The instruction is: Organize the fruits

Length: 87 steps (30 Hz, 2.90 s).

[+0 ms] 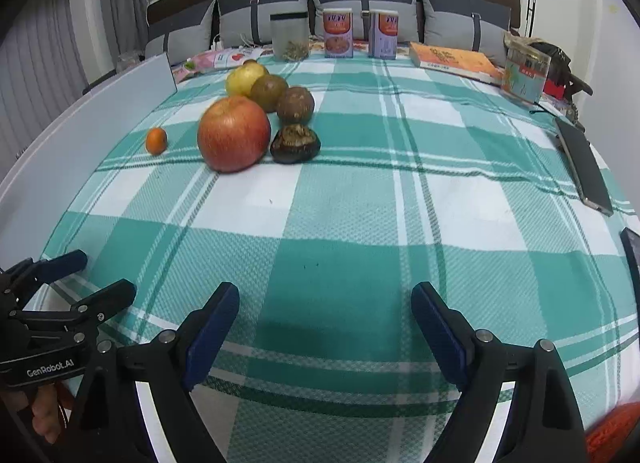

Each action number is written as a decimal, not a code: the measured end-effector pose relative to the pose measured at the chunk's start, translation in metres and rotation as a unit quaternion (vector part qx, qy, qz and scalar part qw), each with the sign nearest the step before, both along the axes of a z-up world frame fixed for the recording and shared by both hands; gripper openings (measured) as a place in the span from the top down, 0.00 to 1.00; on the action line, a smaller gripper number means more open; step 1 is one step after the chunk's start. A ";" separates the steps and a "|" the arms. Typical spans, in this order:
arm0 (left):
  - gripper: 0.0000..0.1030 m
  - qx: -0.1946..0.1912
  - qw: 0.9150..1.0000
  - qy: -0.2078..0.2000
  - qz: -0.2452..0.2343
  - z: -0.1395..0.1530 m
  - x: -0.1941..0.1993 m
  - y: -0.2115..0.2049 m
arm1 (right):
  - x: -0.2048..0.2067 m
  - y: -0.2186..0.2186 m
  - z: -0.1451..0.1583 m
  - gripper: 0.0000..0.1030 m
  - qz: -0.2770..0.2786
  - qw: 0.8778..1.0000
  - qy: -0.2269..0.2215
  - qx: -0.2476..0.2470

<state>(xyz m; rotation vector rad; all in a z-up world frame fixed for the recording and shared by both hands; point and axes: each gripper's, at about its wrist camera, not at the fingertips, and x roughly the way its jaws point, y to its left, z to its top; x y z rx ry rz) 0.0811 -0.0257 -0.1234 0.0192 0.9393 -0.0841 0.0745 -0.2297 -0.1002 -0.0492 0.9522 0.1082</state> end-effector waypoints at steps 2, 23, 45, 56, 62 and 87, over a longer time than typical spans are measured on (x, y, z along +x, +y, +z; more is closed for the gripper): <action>0.10 0.000 1.000 -0.002 -0.002 -0.001 -0.001 0.000 | 0.001 -0.001 -0.002 0.15 -0.001 1.000 0.005 0.001; 0.32 -0.061 0.998 0.023 0.027 0.015 0.133 0.070 | 0.000 0.006 -0.010 0.00 0.008 1.000 0.023 -0.014; 0.74 -0.134 0.987 0.057 -0.065 0.011 0.077 0.055 | 0.003 0.005 -0.009 0.00 0.002 1.000 0.026 -0.007; 0.43 -0.121 0.991 0.044 0.023 0.014 0.053 0.098 | 0.001 0.004 -0.008 0.00 0.001 1.000 0.026 -0.003; 0.40 -0.085 0.996 0.029 0.005 0.015 0.045 0.089 | 0.001 0.004 -0.009 0.00 0.002 1.000 0.026 -0.004; 0.35 -0.073 0.996 0.042 0.022 0.009 0.031 0.097 | 0.147 0.026 -0.003 0.58 0.177 0.979 0.097 0.039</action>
